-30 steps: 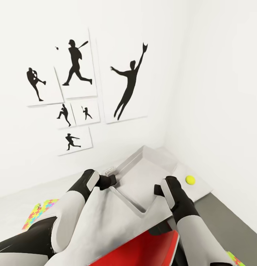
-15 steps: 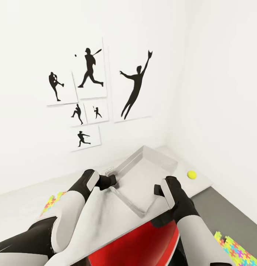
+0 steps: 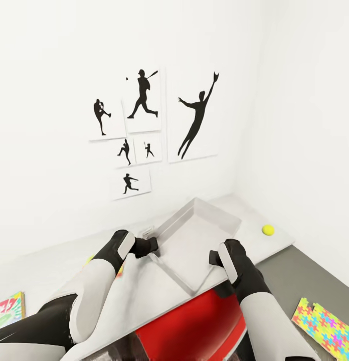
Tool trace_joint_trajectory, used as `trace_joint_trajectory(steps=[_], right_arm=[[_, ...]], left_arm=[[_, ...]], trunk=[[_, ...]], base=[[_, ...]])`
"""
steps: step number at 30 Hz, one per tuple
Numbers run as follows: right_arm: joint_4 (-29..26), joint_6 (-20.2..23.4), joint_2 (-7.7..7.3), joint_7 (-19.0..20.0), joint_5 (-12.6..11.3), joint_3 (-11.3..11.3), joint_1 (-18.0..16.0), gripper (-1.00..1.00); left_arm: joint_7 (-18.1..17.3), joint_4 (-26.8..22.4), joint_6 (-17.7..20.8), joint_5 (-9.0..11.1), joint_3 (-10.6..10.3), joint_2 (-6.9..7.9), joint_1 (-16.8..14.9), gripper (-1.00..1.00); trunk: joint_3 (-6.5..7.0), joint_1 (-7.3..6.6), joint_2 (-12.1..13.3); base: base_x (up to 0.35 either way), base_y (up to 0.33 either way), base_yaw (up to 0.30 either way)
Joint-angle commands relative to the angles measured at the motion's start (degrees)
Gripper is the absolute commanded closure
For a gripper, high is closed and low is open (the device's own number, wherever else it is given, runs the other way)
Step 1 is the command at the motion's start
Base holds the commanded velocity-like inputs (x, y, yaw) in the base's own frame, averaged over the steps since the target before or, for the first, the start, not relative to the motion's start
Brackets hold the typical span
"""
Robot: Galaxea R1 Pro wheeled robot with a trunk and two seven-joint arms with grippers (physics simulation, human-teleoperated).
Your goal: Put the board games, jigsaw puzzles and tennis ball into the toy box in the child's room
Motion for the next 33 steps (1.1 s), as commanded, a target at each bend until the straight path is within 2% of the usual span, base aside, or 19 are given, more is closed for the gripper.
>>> trace_joint_trajectory(steps=[1,12,33], right_arm=[[-0.1,0.0,0.11,-0.5,-0.9,-0.1,-0.1,1.0],[-0.1,-0.1,0.12,-0.5,-0.9,0.0,0.0,1.0],[-0.1,-0.2,-0.14,-0.5,-0.9,0.0,0.0,1.0]], left_arm=[[-0.1,-0.1,0.3,0.1,0.4,-0.04,0.0,1.0],[-0.2,-0.1,0.3,0.1,0.3,-0.04,0.0,1.0],[-0.2,-0.1,0.3,0.1,0.3,-0.04,0.0,1.0]], trunk=[[-0.13,0.02,-0.1],[-0.13,0.02,-0.1],[-0.13,0.02,-0.1]], base=[[-0.172,0.234,0.0],[-0.141,0.221,0.0],[0.022,0.011,0.0]])
